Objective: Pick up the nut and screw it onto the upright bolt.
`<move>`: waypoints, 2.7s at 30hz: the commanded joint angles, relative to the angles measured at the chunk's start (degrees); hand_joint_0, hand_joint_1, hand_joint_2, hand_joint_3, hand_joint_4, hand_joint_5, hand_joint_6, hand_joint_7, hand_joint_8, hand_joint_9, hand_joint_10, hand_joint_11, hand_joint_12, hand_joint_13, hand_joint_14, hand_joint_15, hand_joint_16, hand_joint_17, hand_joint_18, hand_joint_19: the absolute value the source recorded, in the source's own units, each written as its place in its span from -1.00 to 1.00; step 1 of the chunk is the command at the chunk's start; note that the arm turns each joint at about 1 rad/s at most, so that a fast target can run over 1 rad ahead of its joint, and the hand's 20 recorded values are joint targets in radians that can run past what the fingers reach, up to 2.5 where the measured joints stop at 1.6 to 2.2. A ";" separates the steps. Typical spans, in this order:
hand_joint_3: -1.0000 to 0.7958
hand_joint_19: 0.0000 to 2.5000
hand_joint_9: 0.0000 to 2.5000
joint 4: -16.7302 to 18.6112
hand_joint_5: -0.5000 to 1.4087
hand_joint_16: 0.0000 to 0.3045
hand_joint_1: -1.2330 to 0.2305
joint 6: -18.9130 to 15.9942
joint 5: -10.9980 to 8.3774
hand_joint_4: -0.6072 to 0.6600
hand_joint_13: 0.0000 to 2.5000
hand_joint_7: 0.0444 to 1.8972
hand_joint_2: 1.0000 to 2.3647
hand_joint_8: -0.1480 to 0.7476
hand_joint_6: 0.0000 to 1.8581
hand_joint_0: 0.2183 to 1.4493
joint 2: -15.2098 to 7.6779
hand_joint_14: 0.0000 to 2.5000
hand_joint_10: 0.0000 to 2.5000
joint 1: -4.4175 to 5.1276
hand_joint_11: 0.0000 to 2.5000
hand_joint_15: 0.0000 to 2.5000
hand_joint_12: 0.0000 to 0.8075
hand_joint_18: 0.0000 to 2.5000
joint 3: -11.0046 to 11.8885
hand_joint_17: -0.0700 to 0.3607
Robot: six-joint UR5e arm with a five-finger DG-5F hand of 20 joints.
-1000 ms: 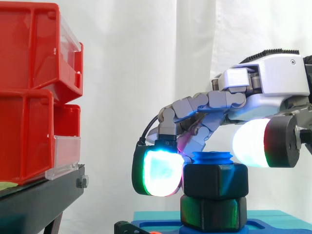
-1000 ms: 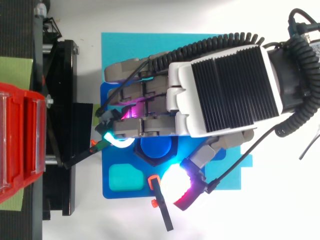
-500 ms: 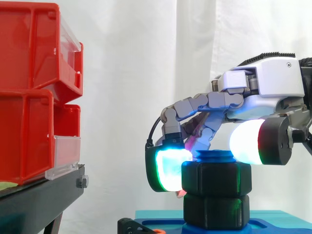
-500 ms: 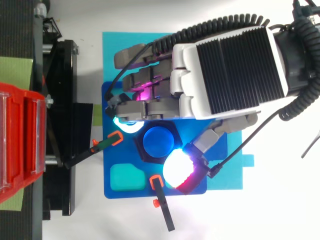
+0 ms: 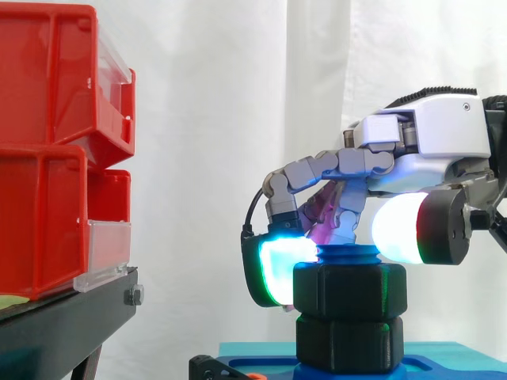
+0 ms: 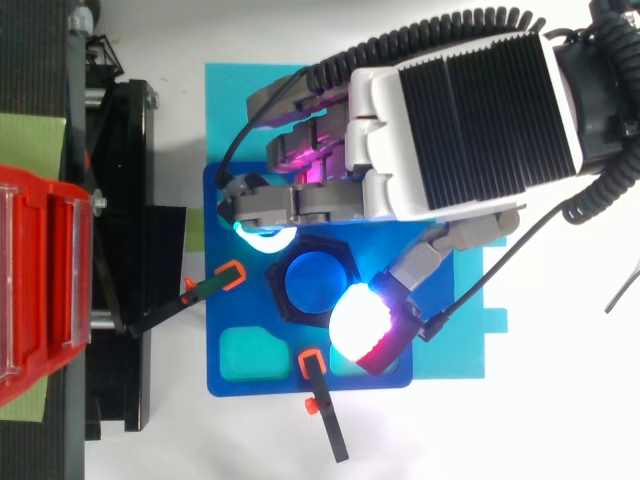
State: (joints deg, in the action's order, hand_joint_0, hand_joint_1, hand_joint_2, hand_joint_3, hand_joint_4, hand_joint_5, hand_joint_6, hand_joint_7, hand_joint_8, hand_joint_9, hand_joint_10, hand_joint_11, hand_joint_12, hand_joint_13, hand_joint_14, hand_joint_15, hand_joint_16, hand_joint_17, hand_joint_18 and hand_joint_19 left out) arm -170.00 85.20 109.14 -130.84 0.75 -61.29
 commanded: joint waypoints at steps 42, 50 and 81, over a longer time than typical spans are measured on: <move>-0.44 -1.00 -0.51 -6.49 -0.59 -0.81 0.35 -2.23 -0.42 0.23 -0.50 -0.22 -1.00 -0.22 -0.46 -0.61 -0.03 -1.00 -1.00 0.21 -1.00 -1.00 -0.40 -0.83 2.40 -0.37; -0.44 -1.00 -0.47 -6.84 -0.57 -0.81 0.35 -4.25 -1.38 0.27 -0.47 -0.16 -1.00 -0.20 -0.46 -0.60 -0.12 -1.00 -1.00 0.39 -1.00 -1.00 -0.42 -0.80 2.40 -0.38; -0.44 -0.98 -0.34 -7.98 -0.49 -0.83 0.31 -3.55 -1.91 0.27 -0.35 0.39 -1.00 -0.16 -0.46 -0.56 -0.73 -1.00 -1.00 0.12 -1.00 -1.00 -0.50 -0.65 2.40 -0.40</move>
State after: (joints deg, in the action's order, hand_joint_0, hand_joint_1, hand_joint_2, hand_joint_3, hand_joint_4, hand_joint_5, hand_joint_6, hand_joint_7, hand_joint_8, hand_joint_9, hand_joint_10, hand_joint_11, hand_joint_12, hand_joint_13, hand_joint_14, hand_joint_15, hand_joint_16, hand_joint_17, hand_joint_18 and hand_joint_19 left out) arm -177.91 81.37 107.14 -131.57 0.88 -58.89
